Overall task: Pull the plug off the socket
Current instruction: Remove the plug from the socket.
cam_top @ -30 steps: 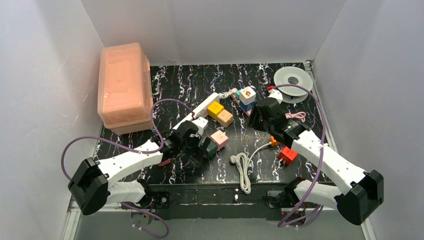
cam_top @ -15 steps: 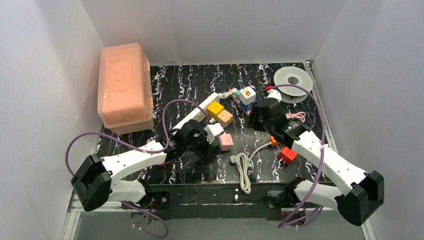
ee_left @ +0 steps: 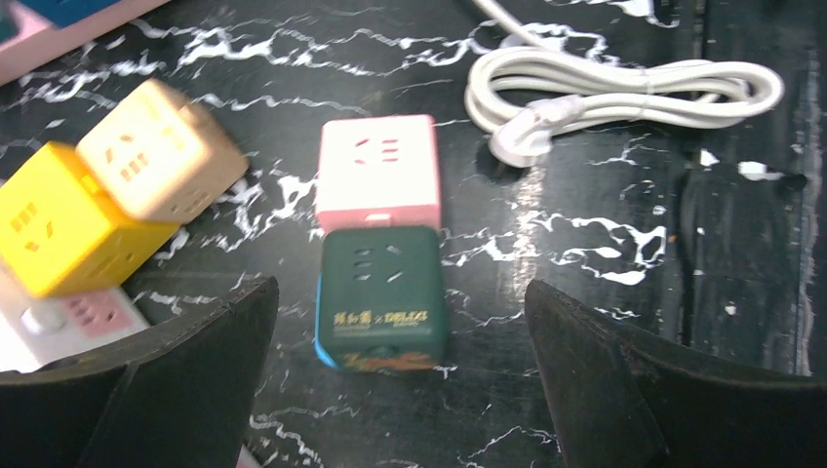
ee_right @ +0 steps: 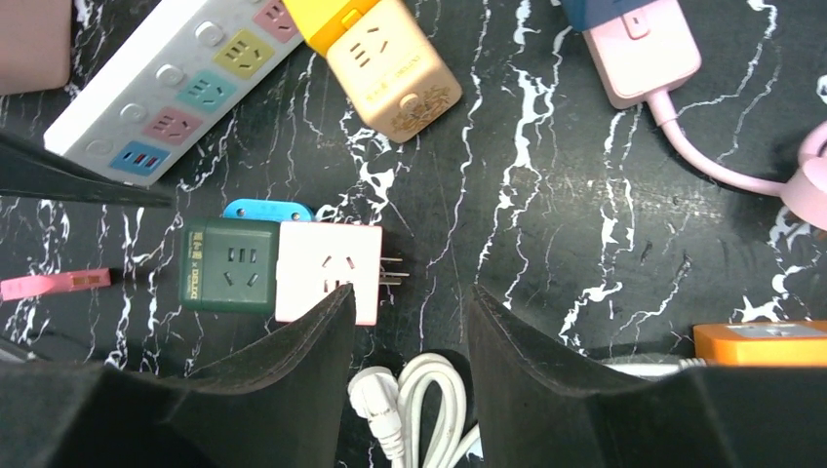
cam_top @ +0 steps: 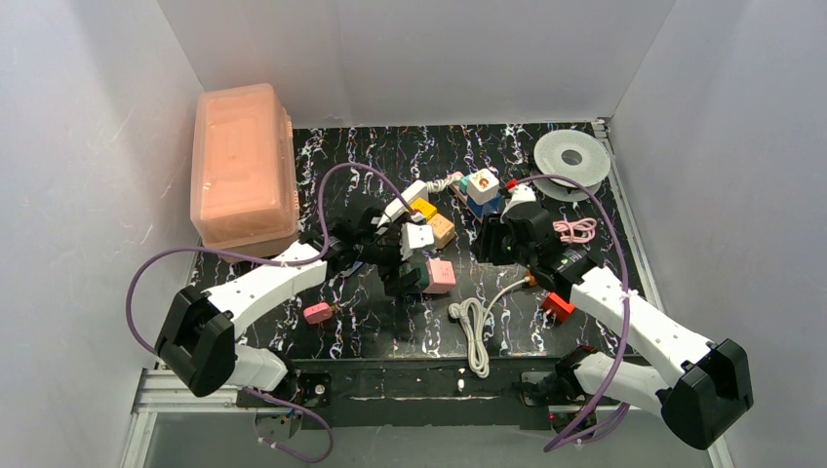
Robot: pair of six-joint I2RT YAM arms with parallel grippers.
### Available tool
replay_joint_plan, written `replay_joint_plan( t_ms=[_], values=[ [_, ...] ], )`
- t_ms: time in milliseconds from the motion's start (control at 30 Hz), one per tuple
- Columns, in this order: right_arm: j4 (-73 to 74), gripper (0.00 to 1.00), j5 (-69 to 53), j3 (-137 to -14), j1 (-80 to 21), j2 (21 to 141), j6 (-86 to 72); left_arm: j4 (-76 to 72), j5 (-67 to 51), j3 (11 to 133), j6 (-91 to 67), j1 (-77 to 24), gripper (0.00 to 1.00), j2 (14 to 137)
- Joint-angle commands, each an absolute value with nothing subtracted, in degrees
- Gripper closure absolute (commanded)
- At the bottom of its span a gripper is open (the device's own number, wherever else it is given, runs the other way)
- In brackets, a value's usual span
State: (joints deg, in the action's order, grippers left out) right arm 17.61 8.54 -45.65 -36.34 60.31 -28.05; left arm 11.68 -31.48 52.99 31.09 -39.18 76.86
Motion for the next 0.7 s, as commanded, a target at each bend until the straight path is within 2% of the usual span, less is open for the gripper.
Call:
replay_joint_plan(
  t_ms=[0, 367, 667],
  values=[
    [12.90, 0.46, 5.13, -45.98, -35.90, 58.92, -25.13, 18.56, -40.82, 57.49, 35.61, -39.44, 0.02, 80.07],
    [12.32, 0.34, 4.61, -44.94, -35.95, 58.18, -22.81, 18.19, -31.55, 58.67, 34.58, -40.07, 0.02, 86.10],
    [5.32, 0.33, -1.48, -39.59, -35.95, 53.30, -17.60, 15.57, -30.32, 58.44, 34.48, -40.05, 0.02, 88.94]
  ],
)
